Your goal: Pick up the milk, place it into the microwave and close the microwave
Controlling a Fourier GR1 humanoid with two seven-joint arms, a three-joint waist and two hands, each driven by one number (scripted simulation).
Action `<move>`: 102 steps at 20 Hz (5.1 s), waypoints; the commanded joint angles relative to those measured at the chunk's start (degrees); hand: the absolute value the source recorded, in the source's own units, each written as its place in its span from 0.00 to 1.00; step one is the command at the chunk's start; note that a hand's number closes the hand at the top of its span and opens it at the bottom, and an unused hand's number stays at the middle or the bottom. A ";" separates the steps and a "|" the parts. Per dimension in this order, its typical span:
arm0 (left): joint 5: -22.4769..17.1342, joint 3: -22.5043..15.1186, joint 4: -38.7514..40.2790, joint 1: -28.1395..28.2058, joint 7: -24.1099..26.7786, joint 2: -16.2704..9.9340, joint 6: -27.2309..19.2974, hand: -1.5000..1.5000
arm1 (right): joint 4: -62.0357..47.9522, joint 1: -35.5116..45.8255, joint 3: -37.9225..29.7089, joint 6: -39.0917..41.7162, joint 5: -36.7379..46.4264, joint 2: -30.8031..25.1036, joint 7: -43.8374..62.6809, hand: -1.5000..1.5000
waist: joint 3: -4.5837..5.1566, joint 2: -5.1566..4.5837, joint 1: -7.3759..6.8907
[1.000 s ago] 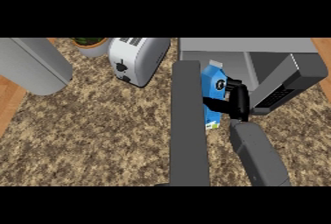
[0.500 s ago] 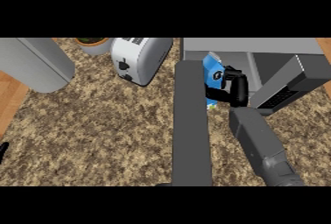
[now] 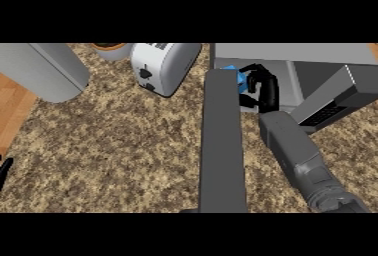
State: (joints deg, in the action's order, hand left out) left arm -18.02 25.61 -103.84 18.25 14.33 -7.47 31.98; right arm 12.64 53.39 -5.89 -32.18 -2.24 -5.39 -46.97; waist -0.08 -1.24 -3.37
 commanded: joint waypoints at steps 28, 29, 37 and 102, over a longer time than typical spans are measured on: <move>2.86 -1.46 6.73 -8.22 -0.13 -1.68 -0.73 0.00 | -9.58 1.92 -1.31 -18.12 4.27 -9.39 4.86 1.00 | -0.26 -2.25 -3.33; 2.46 -1.36 6.60 -6.53 -0.18 -1.91 0.39 0.00 | -9.70 2.72 -1.03 -18.26 4.59 -9.25 5.55 1.00 | -0.26 -2.13 -4.11; 3.77 -2.67 7.35 -8.19 0.19 -1.14 -0.20 0.00 | -11.12 3.93 2.36 -17.67 8.19 -9.86 6.95 0.00 | -0.30 -2.34 -5.09; 8.07 -15.23 1.19 -0.71 0.77 3.62 8.79 0.00 | 14.51 -26.79 2.65 23.88 -2.94 5.35 -11.62 0.00 | 0.15 1.87 4.50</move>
State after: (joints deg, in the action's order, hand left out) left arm -9.99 12.47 -101.87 18.35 17.03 -4.36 40.33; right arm 20.83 31.56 -6.34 -11.58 -4.27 -0.66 -57.96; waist 0.01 0.38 0.43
